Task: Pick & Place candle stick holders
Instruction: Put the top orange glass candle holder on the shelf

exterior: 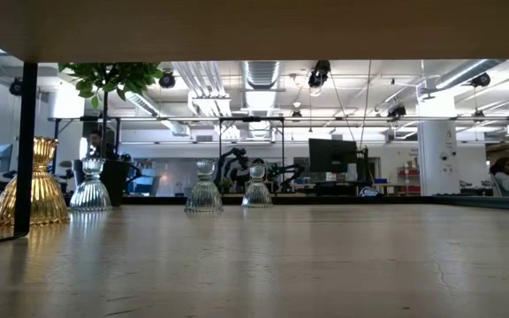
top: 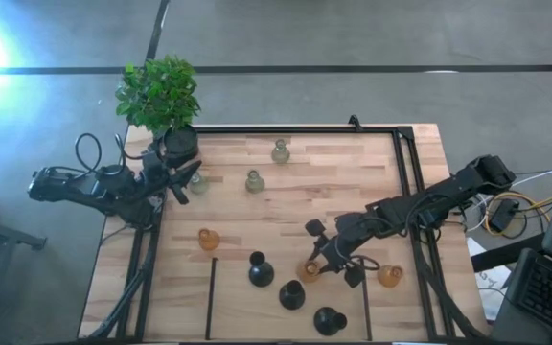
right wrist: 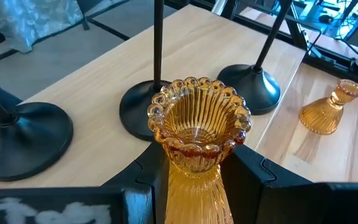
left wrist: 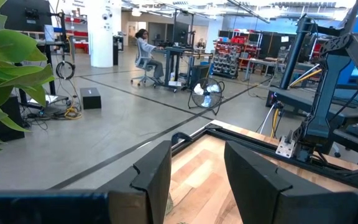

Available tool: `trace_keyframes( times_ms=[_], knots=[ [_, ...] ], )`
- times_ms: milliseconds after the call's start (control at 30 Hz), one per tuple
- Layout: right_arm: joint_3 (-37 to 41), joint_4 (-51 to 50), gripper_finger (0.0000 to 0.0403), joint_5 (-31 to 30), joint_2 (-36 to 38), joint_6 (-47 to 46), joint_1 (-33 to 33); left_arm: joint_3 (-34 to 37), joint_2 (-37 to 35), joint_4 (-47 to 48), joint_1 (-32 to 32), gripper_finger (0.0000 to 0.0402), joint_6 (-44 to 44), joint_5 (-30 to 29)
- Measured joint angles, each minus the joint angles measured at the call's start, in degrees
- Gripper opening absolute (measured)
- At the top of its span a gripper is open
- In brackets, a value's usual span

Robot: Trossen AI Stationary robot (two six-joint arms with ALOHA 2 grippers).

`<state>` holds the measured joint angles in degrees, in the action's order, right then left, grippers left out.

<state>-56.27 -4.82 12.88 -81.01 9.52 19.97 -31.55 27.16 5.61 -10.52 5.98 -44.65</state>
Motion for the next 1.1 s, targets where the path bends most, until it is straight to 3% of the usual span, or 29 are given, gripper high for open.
trace_keyframes(
  times_ms=[433,567,867,1100],
  knots=[
    [-0.1,2.9,0.0107,-1.0,-0.2,1.4,-1.9,0.0,0.0,0.0,0.0,0.0154,0.0,0.0],
    [-0.3,3.1,0.0107,2.2,-0.7,0.3,-3.9,0.0,0.0,0.0,0.0,0.0154,0.0,0.0],
    [-8.1,-1.7,0.0107,9.6,-7.4,1.7,-4.7,0.0,0.0,0.0,0.0,0.0154,0.0,0.0],
    [-12.9,-5.6,0.0107,9.8,-11.3,5.3,-5.1,0.0,0.0,0.0,0.0,0.0154,0.0,0.0]
  ],
)
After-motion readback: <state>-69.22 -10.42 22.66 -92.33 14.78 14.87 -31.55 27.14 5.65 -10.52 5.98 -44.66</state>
